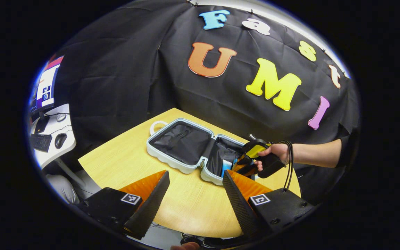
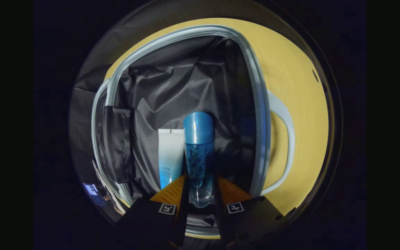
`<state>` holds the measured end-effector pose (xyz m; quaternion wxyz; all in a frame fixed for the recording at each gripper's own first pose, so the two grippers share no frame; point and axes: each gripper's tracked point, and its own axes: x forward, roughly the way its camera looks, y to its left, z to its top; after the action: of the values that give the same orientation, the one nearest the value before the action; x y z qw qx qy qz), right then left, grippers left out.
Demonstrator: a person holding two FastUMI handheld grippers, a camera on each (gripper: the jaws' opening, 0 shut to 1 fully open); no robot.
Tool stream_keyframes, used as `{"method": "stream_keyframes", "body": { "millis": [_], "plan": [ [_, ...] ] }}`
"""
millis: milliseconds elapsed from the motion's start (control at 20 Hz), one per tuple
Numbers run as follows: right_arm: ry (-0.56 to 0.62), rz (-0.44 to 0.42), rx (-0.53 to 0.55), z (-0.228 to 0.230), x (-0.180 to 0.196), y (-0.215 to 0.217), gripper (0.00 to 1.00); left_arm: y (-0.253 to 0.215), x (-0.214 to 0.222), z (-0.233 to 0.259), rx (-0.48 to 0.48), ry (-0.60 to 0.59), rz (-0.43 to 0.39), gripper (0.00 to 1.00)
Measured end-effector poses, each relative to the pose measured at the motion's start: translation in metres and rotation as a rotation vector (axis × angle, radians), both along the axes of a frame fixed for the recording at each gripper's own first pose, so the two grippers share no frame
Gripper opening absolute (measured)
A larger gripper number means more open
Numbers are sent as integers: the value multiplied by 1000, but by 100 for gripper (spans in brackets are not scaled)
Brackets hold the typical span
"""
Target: First open the suitcase, pack the skin care products into it, and then close the suitcase.
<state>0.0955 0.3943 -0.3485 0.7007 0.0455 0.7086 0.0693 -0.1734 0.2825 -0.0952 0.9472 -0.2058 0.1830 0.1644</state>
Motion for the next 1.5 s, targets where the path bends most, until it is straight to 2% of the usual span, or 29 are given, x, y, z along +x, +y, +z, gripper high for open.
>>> {"method": "stream_keyframes", "body": {
  "millis": [150, 300, 350, 500, 550, 650, 700, 750, 800, 900, 1100, 1200, 1250, 1300, 1500],
  "plan": [
    [-21, -11, 59, 23, -12, 0, 42, -3, 13, 1, 31, 9, -45, 99],
    [-91, 97, 113, 64, -33, -18, 53, -2, 30, 5, 71, 4, -92, 99],
    [-154, 140, 137, 83, -36, -28, 64, 1, 36, 6, 87, -1, -106, 98],
    [-460, 248, 221, 147, -39, -66, 66, 20, 54, 3, 140, -7, -132, 98],
    [-542, 259, 244, 164, -41, -78, 70, 29, 60, -3, 148, 3, -139, 99],
    [-703, 278, 271, 200, -52, -117, 72, 49, 71, -11, 166, 21, -140, 98],
    [-762, 291, 261, 210, -57, -133, 78, 61, 78, -14, 167, 27, -139, 98],
    [-828, 308, 245, 224, -62, -151, 72, 74, 84, -19, 164, 33, -141, 98],
    [-908, 318, 224, 237, -65, -166, 78, 87, 91, -24, 157, 37, -147, 98],
    [-1040, 320, 174, 258, -63, -190, 80, 110, 111, -31, 104, 11, -171, 98],
    [-1098, 302, 170, 277, -80, -206, 80, 200, 152, -74, 72, 92, -106, 98],
    [-1091, 319, 143, 277, -80, -213, 80, 233, 177, -93, 52, 135, -112, 98],
    [-1085, 320, 128, 276, -81, -218, 75, 250, 185, -103, 57, 168, -117, 98],
    [-1076, 315, 128, 280, -80, -217, 80, 266, 194, -115, 65, 195, -124, 99],
    [-1070, 284, 101, 291, -68, -226, 80, 313, 230, -154, -32, 273, -63, 98]
  ]
}}
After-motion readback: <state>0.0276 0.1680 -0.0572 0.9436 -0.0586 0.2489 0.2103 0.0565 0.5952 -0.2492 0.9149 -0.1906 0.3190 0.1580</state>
